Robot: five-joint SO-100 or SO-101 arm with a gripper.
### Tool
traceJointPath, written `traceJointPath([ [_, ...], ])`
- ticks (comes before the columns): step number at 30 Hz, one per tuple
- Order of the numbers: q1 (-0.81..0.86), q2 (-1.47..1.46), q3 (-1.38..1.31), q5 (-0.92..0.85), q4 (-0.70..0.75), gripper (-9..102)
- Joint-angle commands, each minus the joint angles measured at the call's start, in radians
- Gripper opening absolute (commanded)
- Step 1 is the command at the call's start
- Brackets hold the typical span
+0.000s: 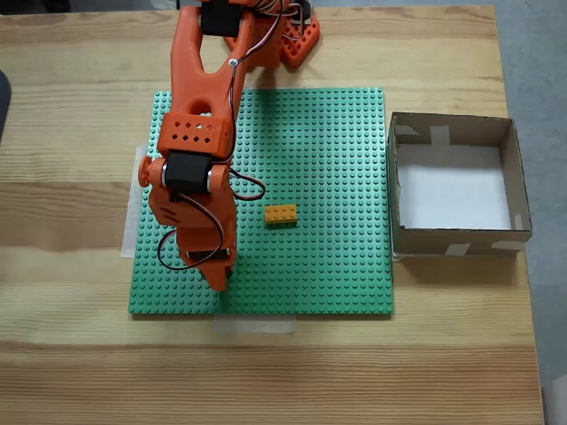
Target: Pick the red lego block and put it in the box.
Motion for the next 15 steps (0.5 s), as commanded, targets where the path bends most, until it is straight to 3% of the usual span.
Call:
traceJointPath([
  [1, 0.003, 0.009, -0.04, -0.012, 0.0, 24],
  [15, 0.023, 0.009, -0.041, -0.044, -0.017, 14],
])
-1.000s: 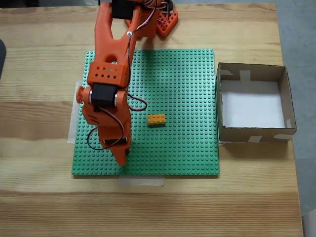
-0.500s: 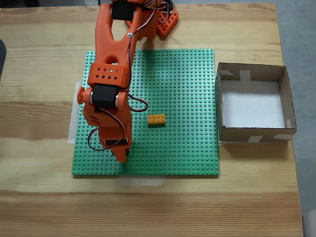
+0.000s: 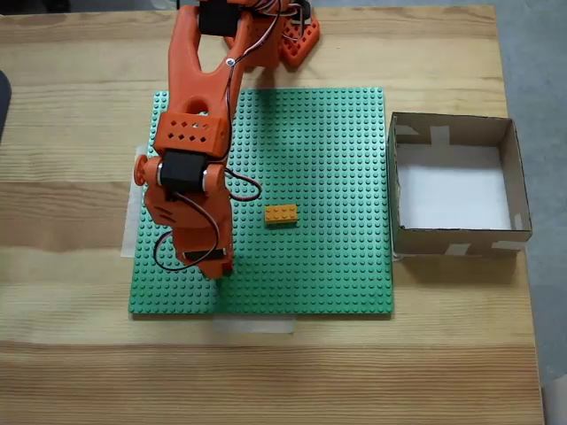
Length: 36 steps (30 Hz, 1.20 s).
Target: Pick the red lego block and put it in the box.
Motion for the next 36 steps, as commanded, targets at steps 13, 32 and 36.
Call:
traceJointPath([
  [13, 0.015, 0.009, -0.048, -0.025, -0.017, 7],
  [32, 0.029, 0.241, 0.097, 0.025, -0.066, 0],
  [36, 0.029, 0.337, 0.163, 0.026, -0.072, 1],
])
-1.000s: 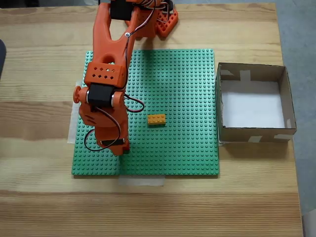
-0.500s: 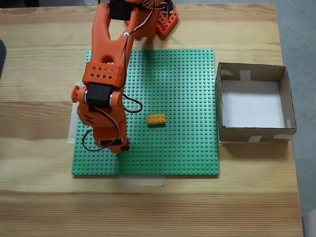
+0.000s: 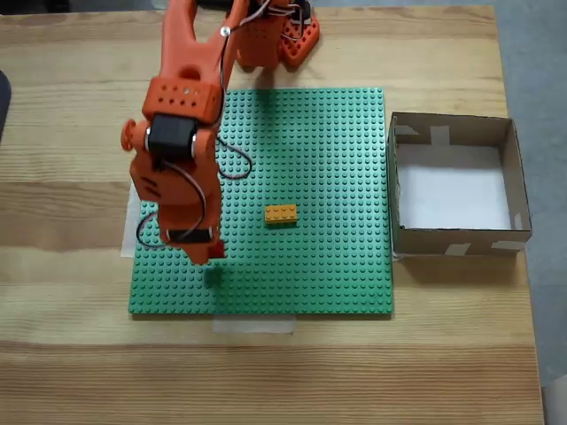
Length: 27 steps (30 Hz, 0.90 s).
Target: Pick the red lego block and put it in the box.
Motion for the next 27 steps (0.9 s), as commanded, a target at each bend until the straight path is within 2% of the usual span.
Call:
traceJointPath([
  [1, 0.006, 0.141, 0.031, 0.003, -0.012, 1],
  [17, -0.055, 0.607, 0.313, 0.0, -0.066, 1],
  [27, -0.236, 0.9, 0.367, 0.049, 0.031, 1],
])
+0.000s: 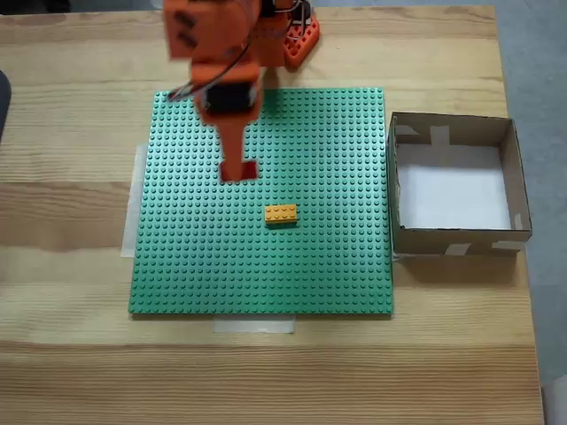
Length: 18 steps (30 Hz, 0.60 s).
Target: Pick the red lego block and put it in the box.
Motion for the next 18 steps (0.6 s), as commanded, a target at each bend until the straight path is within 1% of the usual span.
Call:
traceJointPath([
  [1, -0.071, 0.117, -0.006, 0.02, 0.034, 1],
  [9, -0.285, 0.291, 0.009, 0.064, 0.098, 1],
  [14, -0.425, 0.385, 0.1, 0.075, 0.087, 3],
  [18, -0.511, 0.396, 0.118, 0.104, 0.097, 0],
])
